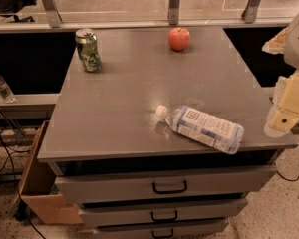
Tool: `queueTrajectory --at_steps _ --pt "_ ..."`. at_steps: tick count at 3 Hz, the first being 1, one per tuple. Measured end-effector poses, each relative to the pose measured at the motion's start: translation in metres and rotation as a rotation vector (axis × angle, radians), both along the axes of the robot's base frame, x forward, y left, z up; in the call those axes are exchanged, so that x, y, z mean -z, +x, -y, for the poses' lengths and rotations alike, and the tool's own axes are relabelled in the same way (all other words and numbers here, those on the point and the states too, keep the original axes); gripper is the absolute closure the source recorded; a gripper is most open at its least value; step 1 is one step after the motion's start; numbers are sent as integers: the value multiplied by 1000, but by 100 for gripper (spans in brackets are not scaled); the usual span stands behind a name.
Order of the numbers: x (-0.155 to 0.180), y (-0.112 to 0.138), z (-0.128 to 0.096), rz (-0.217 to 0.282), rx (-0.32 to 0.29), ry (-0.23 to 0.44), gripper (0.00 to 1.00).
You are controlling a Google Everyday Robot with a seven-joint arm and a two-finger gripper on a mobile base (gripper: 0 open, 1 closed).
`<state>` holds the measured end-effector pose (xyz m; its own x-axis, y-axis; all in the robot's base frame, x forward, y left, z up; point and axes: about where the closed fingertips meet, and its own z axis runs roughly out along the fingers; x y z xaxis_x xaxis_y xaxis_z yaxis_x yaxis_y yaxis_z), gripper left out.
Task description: Move apple near blue plastic bottle
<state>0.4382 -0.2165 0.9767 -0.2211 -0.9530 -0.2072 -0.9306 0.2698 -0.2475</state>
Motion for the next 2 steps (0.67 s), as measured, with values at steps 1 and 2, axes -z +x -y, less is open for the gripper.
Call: queueTrajectory --at_steps 1,2 --pt "0 0 0 0 0 0 0" --pt "-2 7 -2 22 -7 14 0"
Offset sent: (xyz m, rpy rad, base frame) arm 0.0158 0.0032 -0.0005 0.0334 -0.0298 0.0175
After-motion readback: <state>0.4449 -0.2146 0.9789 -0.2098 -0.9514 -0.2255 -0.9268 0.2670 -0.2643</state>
